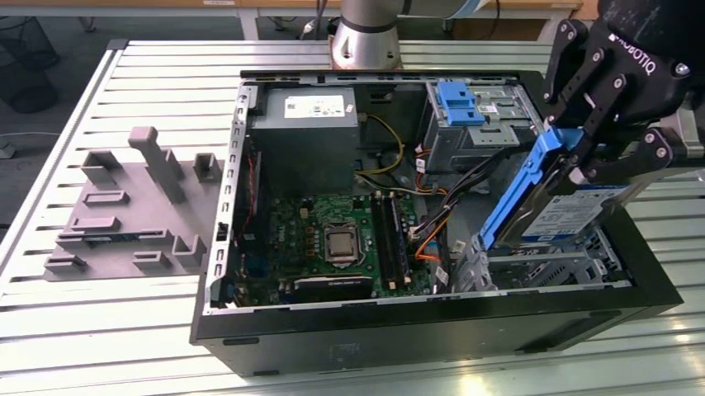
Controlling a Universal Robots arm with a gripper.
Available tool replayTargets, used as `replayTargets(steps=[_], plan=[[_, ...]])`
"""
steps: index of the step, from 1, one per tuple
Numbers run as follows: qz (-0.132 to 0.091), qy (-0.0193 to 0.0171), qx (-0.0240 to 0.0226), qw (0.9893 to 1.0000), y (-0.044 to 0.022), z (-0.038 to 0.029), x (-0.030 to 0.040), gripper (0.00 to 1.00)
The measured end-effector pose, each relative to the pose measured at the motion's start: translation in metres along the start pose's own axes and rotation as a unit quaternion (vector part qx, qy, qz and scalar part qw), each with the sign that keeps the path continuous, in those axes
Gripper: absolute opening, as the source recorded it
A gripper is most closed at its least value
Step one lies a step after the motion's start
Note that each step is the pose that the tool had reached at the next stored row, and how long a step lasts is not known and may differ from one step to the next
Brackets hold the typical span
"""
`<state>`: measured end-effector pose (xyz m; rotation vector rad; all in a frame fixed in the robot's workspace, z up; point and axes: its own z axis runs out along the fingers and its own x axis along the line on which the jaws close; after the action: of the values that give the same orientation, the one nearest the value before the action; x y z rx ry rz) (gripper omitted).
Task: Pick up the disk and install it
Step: 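Insert the disk into the insertion slot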
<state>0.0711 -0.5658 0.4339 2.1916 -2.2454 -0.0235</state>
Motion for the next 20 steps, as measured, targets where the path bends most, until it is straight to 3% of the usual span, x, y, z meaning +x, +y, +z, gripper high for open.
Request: replayTargets(steps=[5,14,20], plan=[[0.001,0.0000,0.0000,1.0000,-0.0001,0.0028,0.0009,0.36],[0.004,-0.0006,0.0000,1.0000,-0.0002,0.0134,0.0014,0.36],[0.004,-0.0006,0.0000,1.0000,-0.0002,0.0137,0.0014,0.36]])
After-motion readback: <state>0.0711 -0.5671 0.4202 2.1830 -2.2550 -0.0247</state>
